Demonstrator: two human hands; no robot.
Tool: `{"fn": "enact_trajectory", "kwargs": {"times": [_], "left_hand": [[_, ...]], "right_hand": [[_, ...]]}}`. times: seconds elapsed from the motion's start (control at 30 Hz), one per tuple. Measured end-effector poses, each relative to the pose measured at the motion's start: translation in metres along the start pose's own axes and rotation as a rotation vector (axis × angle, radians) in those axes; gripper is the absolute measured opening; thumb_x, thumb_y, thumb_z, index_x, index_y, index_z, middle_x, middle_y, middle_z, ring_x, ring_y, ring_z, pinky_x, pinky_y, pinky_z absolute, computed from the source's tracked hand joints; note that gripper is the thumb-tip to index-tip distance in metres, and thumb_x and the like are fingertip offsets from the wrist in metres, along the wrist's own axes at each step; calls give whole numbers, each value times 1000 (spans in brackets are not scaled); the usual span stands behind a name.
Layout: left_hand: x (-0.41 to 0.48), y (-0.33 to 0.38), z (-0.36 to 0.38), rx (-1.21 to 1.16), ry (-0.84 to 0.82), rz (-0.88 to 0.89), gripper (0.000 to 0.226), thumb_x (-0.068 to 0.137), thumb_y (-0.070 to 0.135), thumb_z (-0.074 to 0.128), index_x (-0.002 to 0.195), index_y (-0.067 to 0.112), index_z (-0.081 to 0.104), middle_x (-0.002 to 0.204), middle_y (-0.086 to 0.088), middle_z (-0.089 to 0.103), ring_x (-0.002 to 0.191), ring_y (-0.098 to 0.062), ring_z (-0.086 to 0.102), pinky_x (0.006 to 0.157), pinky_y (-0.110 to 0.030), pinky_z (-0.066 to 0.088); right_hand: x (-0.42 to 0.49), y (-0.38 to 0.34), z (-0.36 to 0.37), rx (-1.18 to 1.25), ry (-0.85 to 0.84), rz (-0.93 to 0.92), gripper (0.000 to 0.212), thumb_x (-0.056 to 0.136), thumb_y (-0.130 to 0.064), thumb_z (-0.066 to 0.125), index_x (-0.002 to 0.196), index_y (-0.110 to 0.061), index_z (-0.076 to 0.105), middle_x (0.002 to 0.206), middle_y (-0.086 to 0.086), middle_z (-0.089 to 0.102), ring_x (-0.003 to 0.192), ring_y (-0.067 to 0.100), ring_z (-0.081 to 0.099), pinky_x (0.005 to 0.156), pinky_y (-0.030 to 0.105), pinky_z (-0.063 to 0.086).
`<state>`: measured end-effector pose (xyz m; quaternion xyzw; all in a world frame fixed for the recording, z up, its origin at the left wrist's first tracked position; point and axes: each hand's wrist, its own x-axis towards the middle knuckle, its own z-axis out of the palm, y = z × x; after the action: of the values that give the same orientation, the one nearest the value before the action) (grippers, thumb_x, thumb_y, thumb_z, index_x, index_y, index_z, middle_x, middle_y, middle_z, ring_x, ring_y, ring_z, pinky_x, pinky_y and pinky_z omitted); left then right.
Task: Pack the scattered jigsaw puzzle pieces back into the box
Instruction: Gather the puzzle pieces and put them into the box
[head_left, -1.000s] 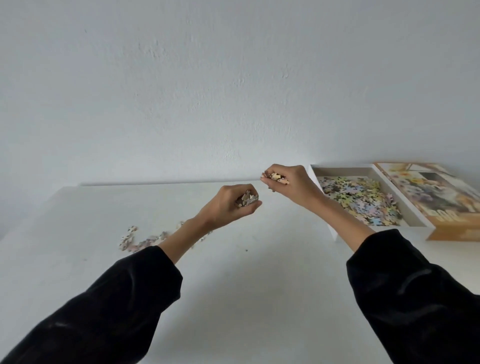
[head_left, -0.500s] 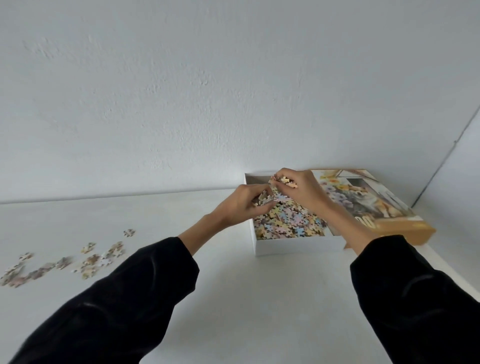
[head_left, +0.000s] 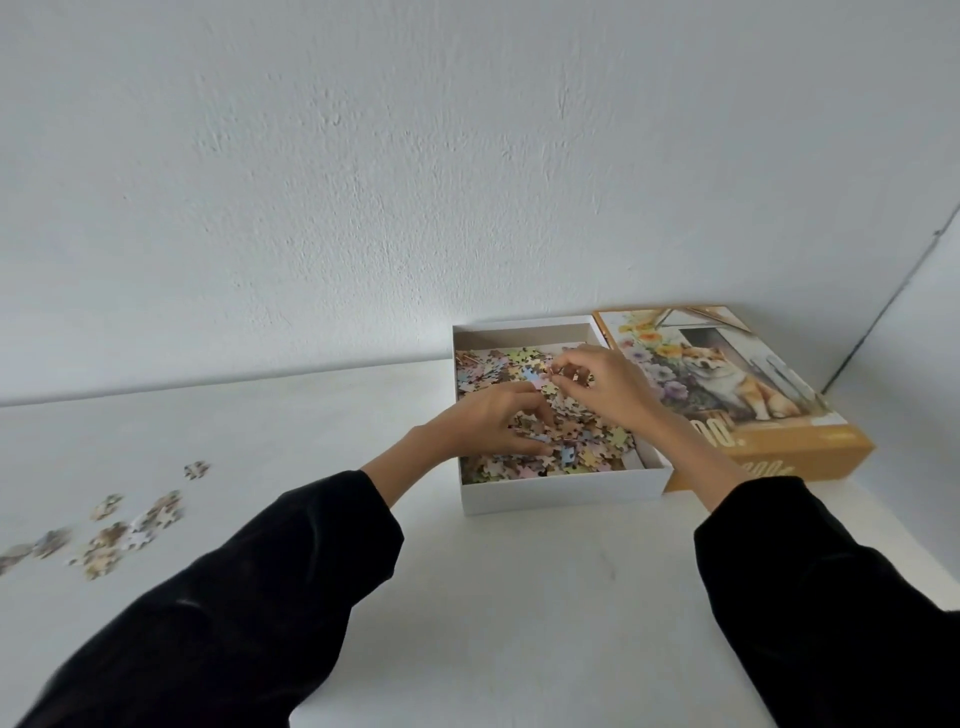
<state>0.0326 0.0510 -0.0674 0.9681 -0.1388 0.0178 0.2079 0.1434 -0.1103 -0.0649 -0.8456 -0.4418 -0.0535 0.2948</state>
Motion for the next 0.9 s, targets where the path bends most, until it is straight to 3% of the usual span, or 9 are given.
{"fn": "enact_trajectory", "kwargs": {"times": [0.17, 0.33, 0.57, 0.73, 0.9], "left_hand": [[0, 1, -2, 41, 47, 35, 37, 77, 44, 67, 101, 16, 65, 106, -2, 62, 98, -16, 53, 80, -27, 39], [-5, 0, -7, -19, 99, 39, 28, 82, 37, 65, 100, 15, 66, 103, -1, 64, 96, -13, 55, 82, -28, 43], [-24, 1, -18, -46, 170, 93, 20, 88, 29, 60, 99, 14, 67, 100, 2, 65, 87, -3, 53, 76, -5, 35], [-49, 1, -29, -71, 193, 116, 19, 89, 27, 60, 99, 13, 67, 97, 3, 63, 84, -1, 52, 73, -6, 37], [-90, -6, -44, -72, 193, 108, 19, 89, 30, 58, 101, 18, 66, 102, 5, 65, 90, -4, 57, 81, -24, 47]], "right_hand": [[5, -1, 2, 26, 36, 20, 14, 87, -29, 60, 94, -20, 69, 89, -3, 68, 81, 13, 59, 62, 23, 43], [4, -4, 4, 46, 51, 16, 16, 88, -29, 58, 92, -17, 69, 85, 1, 69, 78, 15, 60, 67, 37, 51], [7, -19, 0, 71, 32, -4, 15, 87, -33, 57, 92, -25, 68, 83, -6, 67, 76, 9, 59, 69, 40, 54], [12, -51, 2, 93, -4, -44, 14, 88, -27, 58, 90, -19, 69, 82, -7, 67, 75, 9, 60, 69, 36, 53], [18, -90, 17, 112, -25, -87, 11, 87, -24, 60, 92, -19, 69, 85, -6, 68, 78, 8, 60, 67, 26, 48]]}}
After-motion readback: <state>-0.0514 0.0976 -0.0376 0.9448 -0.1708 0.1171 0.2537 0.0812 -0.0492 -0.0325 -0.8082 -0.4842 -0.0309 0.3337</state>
